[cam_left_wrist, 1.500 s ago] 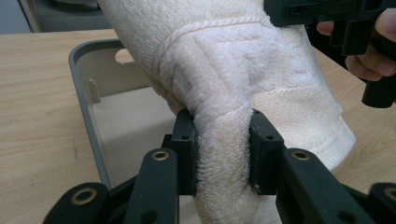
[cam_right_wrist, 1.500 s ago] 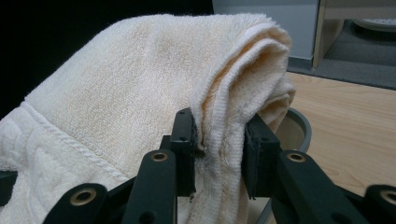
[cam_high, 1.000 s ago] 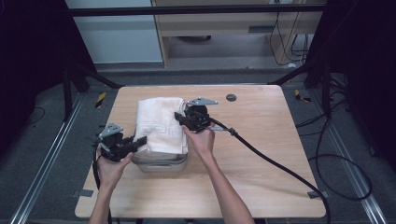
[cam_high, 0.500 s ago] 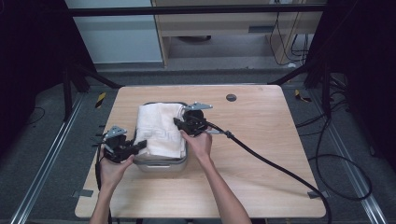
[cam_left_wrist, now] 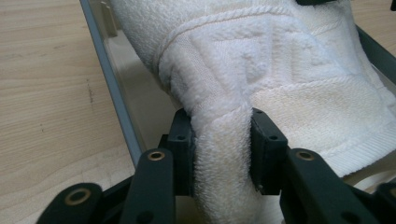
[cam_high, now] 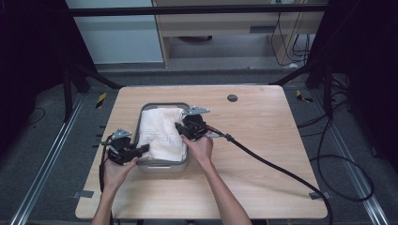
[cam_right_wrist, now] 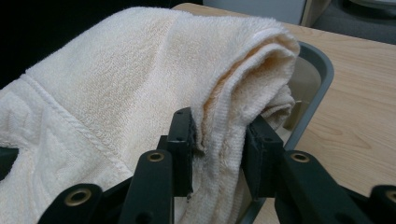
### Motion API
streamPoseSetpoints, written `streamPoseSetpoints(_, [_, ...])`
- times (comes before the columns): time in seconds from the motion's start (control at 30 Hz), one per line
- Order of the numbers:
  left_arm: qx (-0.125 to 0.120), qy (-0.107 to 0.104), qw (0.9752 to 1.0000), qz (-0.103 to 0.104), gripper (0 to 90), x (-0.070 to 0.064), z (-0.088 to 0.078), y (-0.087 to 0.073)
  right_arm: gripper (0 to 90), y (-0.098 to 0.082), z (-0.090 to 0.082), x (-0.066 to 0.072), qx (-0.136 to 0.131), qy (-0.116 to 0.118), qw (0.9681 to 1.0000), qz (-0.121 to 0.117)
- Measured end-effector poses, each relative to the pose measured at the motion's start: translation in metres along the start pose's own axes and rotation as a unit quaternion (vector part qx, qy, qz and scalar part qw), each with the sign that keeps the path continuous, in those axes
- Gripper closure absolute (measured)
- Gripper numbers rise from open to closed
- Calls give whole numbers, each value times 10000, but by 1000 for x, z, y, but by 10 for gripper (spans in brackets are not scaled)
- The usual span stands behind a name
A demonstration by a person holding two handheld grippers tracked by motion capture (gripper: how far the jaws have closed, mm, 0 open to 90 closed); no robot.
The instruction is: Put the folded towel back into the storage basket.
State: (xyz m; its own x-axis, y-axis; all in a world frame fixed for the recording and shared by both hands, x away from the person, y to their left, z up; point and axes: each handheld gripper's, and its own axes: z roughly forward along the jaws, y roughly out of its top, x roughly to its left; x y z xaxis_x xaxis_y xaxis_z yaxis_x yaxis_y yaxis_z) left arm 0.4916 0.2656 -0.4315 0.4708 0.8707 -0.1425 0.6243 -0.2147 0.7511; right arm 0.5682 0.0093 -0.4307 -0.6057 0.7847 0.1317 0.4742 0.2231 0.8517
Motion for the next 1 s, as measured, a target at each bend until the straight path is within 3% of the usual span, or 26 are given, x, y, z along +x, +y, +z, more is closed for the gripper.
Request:
streamPoseSetpoints(0.27, [-60, 415, 9989, 205, 536, -5, -5, 4, 590, 0, 0, -1, 91, -81, 9999, -111])
streamPoseSetpoints(0.3, [-128, 375, 9990, 199, 533, -5, -7, 5, 580, 0, -1, -1, 89, -105, 9998, -134])
streamPoseSetpoints(0.4, [-302, 365, 9987, 198, 530, -8, -14, 8, 559, 1, -6, -2, -249, -126, 9994, -197])
streamPoseSetpoints(0.67, [-788, 355, 9960, 240, 503, -12, -33, 14, 482, 11, -29, -11, -499, -168, 9981, -309])
streamPoseSetpoints(0.73, [-962, 373, 9943, 278, 484, -13, -38, 14, 457, 12, -35, -13, -546, -146, 9978, -333])
streamPoseSetpoints(1.0, [-1187, 380, 9917, 325, 394, -17, -44, 13, 332, 9, -62, -27, -706, -38, 9969, -343])
